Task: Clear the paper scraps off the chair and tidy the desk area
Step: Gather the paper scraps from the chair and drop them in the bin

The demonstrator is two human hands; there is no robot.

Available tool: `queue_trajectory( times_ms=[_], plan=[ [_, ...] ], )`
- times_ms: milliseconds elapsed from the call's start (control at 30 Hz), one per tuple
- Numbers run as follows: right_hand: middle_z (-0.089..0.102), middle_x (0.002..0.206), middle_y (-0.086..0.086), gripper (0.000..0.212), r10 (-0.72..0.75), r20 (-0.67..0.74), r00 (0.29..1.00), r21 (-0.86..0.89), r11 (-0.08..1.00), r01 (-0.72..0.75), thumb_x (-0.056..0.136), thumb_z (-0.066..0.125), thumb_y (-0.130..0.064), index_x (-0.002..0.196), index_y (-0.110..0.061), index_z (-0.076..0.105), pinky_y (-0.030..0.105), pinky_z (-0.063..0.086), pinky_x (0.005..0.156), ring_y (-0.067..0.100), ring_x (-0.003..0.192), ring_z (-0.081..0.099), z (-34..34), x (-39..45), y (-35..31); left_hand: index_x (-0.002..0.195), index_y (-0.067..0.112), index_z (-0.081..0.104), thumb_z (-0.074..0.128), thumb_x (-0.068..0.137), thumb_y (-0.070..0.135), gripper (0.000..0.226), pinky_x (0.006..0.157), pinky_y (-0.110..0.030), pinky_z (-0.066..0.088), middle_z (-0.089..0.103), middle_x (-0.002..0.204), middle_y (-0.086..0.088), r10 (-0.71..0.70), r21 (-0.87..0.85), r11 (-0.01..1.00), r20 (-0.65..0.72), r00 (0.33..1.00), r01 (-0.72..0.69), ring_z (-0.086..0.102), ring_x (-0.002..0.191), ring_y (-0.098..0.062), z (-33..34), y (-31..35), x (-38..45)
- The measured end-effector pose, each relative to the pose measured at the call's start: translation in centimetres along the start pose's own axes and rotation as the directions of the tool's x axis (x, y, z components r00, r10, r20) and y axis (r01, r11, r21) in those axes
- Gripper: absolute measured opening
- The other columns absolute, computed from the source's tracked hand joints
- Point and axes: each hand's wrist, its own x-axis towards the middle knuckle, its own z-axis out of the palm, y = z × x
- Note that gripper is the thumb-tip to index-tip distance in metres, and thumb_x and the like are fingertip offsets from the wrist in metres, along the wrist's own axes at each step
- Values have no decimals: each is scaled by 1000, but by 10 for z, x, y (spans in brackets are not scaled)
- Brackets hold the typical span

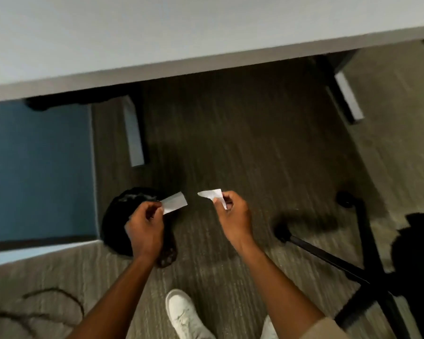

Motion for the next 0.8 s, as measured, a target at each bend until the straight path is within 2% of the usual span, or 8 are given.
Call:
queue_trajectory(
  times_ms=[133,233,300,433,533,633,700,800],
  plan=[
    [73,91,13,13,-9,122,993,-85,996,19,88,66,-17,94,-7,70,38,54,74,28,83,68,90,-2,-6,95,6,71,65,87,0,12,67,-16,41,71,88,-9,-149,43,987,-95,984,154,64,81,-20,-47,-62,16],
    [73,94,15,15,-25,192,981,-174,983,59,89,64,-18,97,-7,70,25,45,70,30,86,68,144,-7,-3,97,-1,72,63,86,-4,15,79,-30,50,74,92,-18,-235,48,969,-137,962,243,68,85,-29,-71,-96,27],
    [72,102,14,18,-24,218,976,-208,976,70,90,63,-18,104,-7,70,19,38,71,28,92,67,176,-14,1,98,-1,73,62,86,-4,17,85,-37,53,74,94,-18,-278,45,956,-161,947,288,68,86,-30,-85,-114,32],
    [70,101,13,18,-3,260,966,-257,964,73,93,60,-17,104,-6,67,20,37,69,28,91,65,218,-24,9,99,1,71,62,88,-3,15,82,-30,54,72,92,-11,-299,15,952,-164,940,306,66,83,-22,-99,-139,36],
    [69,106,10,23,93,328,940,-256,967,-7,91,64,-16,112,-7,64,23,44,73,22,91,64,232,-24,10,102,4,68,62,91,0,13,68,-7,49,69,91,-5,-314,3,949,-125,941,316,63,76,-11,-98,-145,38],
    [68,109,10,26,145,347,927,-214,974,-73,89,65,-11,115,-7,62,21,45,77,13,88,58,232,-24,10,106,4,67,63,91,2,15,58,3,44,66,91,1,-311,35,948,-121,943,317,56,73,5,-97,-146,37],
    [68,110,8,26,156,341,927,-208,974,-88,90,64,-9,115,-8,63,17,44,76,12,89,58,223,-24,10,108,4,66,64,91,3,17,57,4,43,66,92,1,-314,42,946,-118,942,321,58,74,1,-95,-144,35],
    [69,107,7,23,127,319,939,-166,983,-76,88,65,-6,111,-7,66,8,44,72,13,91,63,203,-24,9,110,4,66,62,93,5,18,62,-5,49,69,99,-5,-300,45,952,-60,952,303,62,81,-11,-91,-139,29]
  ],
)
